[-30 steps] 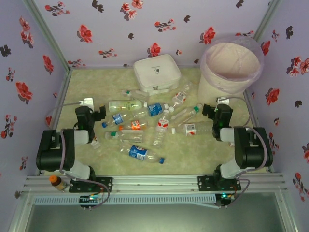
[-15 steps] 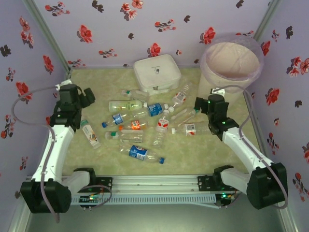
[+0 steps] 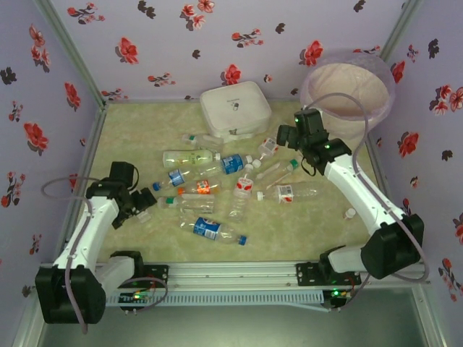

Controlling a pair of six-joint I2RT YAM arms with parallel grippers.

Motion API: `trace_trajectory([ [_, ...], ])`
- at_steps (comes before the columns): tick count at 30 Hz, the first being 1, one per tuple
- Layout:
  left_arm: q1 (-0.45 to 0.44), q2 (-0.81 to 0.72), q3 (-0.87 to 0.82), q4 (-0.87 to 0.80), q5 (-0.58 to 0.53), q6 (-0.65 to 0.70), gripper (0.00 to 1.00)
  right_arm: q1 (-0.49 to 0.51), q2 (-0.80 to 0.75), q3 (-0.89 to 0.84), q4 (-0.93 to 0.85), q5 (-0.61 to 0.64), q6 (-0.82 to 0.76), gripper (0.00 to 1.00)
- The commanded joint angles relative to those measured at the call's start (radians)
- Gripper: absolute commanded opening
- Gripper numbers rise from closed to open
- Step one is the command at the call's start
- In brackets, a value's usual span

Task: Put the plastic bottles in the bin

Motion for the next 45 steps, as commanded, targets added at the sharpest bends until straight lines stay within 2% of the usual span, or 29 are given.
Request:
trace_trajectory([
  [1, -0.007, 0.018, -0.044, 0.038, 0.029, -0.068, 0.98, 0.003, 0.025, 0.034, -0.069, -0.085, 0.011, 0.99],
  [5, -0.007, 0.071, -0.072, 0.154, 0.017, -0.077, 0.91, 0.003, 0.042, 0.045, -0.067, -0.128, 0.008, 0.99],
  [8, -0.007, 0.101, -0.069, 0.178, 0.001, -0.07, 0.85, 0.003, 0.045, 0.049, -0.067, -0.154, 0.002, 0.99],
  [14, -0.007, 0.134, -0.083, 0.229, -0.015, -0.053, 0.63, 0.003, 0.041, 0.058, -0.047, -0.224, -0.018, 0.99],
  [16, -0.007, 0.136, -0.071, 0.224, -0.022, -0.039, 0.57, 0.004, 0.032, 0.064, -0.024, -0.271, -0.017, 0.99],
  [19, -0.007, 0.117, -0.025, 0.184, -0.026, -0.012, 0.55, 0.003, 0.029, 0.094, -0.016, -0.34, -0.016, 0.99],
  [22, -0.019, 0.08, 0.078, 0.122, -0.013, 0.018, 0.5, 0.004, 0.038, 0.124, 0.001, -0.45, -0.01, 0.99],
  [25, -0.075, 0.049, 0.189, 0.201, 0.094, 0.09, 0.48, 0.005, 0.054, 0.143, 0.065, -0.573, 0.033, 0.99],
  [28, -0.155, 0.045, 0.205, 0.466, 0.314, 0.131, 0.44, 0.008, 0.078, 0.157, 0.14, -0.627, 0.092, 0.97],
  [30, -0.236, 0.06, 0.192, 0.646, 0.385, 0.154, 0.39, 0.016, 0.097, 0.175, 0.178, -0.647, 0.145, 0.94],
  [34, -0.381, 0.128, 0.184, 0.844, 0.431, 0.226, 0.34, 0.049, 0.113, 0.17, 0.305, -0.665, 0.256, 0.86],
  [37, -0.461, 0.196, 0.213, 0.872, 0.441, 0.279, 0.33, 0.075, 0.152, 0.179, 0.354, -0.702, 0.289, 0.76],
  [39, -0.505, 0.232, 0.232, 0.872, 0.449, 0.313, 0.33, 0.084, 0.181, 0.191, 0.358, -0.716, 0.296, 0.73],
  [43, -0.554, 0.268, 0.244, 0.863, 0.453, 0.361, 0.32, 0.092, 0.206, 0.194, 0.369, -0.701, 0.29, 0.73],
  [45, -0.562, 0.273, 0.245, 0.863, 0.454, 0.374, 0.32, 0.092, 0.219, 0.201, 0.36, -0.698, 0.282, 0.79],
])
